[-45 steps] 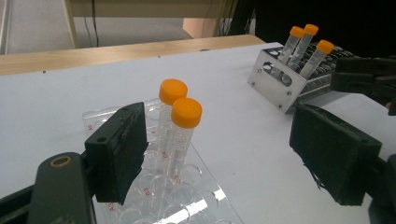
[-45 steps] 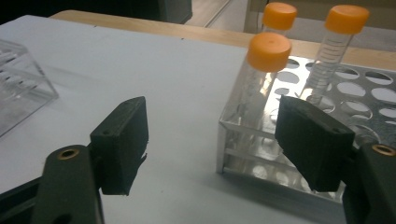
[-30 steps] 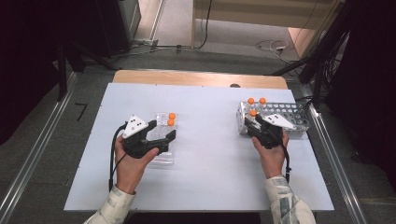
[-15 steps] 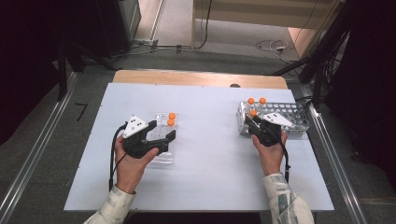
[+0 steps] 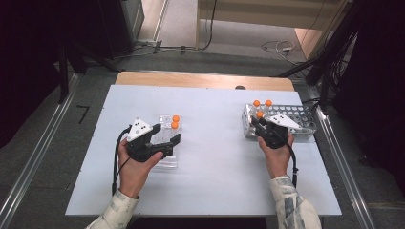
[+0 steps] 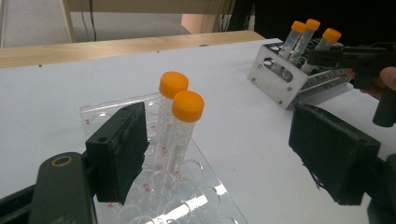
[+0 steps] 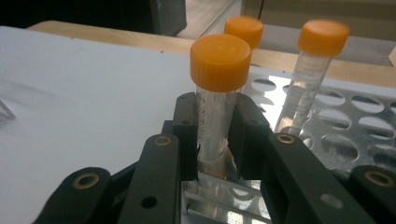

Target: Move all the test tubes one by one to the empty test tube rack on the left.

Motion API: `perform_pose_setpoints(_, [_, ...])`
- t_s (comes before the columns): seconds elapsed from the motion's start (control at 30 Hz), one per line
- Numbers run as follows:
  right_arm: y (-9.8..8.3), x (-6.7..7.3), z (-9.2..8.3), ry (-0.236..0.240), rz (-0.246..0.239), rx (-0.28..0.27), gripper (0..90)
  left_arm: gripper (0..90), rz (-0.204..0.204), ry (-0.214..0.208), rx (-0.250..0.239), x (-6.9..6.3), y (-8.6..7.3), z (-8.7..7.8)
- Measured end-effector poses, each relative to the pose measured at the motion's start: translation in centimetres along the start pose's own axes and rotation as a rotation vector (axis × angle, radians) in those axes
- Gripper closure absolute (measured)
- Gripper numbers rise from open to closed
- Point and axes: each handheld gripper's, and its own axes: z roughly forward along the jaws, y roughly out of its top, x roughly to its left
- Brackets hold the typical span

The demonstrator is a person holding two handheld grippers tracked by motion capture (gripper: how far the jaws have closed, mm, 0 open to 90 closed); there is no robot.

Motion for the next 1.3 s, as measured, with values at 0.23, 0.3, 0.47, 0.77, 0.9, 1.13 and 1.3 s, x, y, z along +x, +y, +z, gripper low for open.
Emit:
perform_pose_setpoints(0.23, [1.9, -0.1, -1.9, 0.001, -0.001, -0.07, 71.9, 19.7, 0.0, 0.002, 0.001, 0.0, 0.0, 0.0])
perform_pose_setpoints(0.3, [2.3, -0.1, -2.5, 0.001, 0.0, -0.088, 71.9, 19.7, -0.004, -0.001, 0.002, 0.0, 0.0, 0.0])
perform_pose_setpoints(0.47, [2.9, 0.0, -3.4, 0.015, 0.0, -0.108, 71.9, 19.4, -0.003, -0.001, 0.0, -0.1, 0.0, 0.0])
perform_pose_setpoints(0.77, [3.0, 1.6, -4.0, 0.066, -0.032, -0.088, 71.9, 19.4, -0.001, 0.002, -0.004, -0.1, 0.0, -0.2])
perform_pose_setpoints(0.9, [2.8, 2.8, -4.2, 0.097, -0.056, -0.076, 71.8, 19.3, 0.004, 0.005, -0.003, -0.1, -0.1, -0.3])
perform_pose_setpoints(1.13, [2.2, 4.8, -4.0, 0.162, -0.089, -0.039, 71.8, 19.1, 0.004, 0.008, -0.008, -0.1, 0.0, -0.4])
perform_pose_setpoints(1.3, [1.6, 6.1, -3.6, 0.198, -0.113, -0.014, 71.8, 19.1, 0.008, 0.01, -0.017, -0.2, 0.0, -0.5])
